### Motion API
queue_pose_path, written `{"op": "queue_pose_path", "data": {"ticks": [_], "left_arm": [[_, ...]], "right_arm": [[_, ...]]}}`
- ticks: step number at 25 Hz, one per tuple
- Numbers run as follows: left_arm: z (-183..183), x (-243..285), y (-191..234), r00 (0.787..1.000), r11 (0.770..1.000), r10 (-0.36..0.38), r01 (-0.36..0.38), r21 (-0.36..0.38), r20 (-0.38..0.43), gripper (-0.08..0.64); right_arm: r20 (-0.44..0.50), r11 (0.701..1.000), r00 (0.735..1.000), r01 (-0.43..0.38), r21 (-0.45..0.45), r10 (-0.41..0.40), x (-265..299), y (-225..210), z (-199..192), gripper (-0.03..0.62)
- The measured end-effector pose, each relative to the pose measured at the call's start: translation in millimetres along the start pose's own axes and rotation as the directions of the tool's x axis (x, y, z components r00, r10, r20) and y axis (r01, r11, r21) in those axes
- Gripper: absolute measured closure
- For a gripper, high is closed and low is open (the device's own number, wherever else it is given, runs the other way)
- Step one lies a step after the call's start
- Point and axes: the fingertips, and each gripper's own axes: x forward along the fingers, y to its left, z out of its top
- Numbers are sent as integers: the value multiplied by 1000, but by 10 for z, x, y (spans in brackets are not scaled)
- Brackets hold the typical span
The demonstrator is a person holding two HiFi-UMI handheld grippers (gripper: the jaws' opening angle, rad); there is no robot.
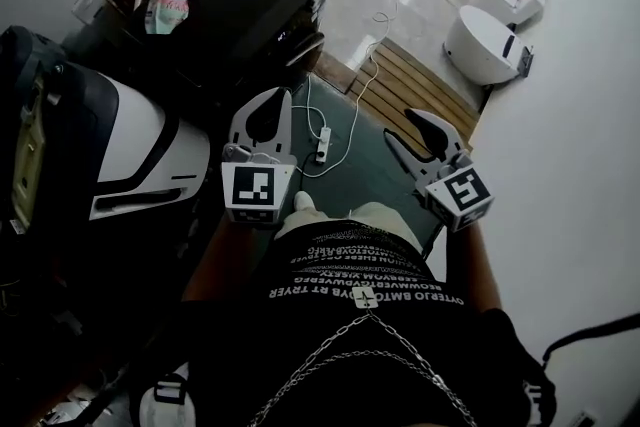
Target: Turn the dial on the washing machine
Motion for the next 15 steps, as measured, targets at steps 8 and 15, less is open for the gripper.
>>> {"op": "queue_pose_path", "data": {"ticks": [8,15], "left_arm": [[-39,214,197,999,999,39,-38,16,-25,555],[-69,443,459,985,988,155,-153,37,-73,555]], "right_arm": [[9,999,999,-42,0,42,367,-251,35,396],[44,986,985,-166,4,166,895,-593,159,396]]}}
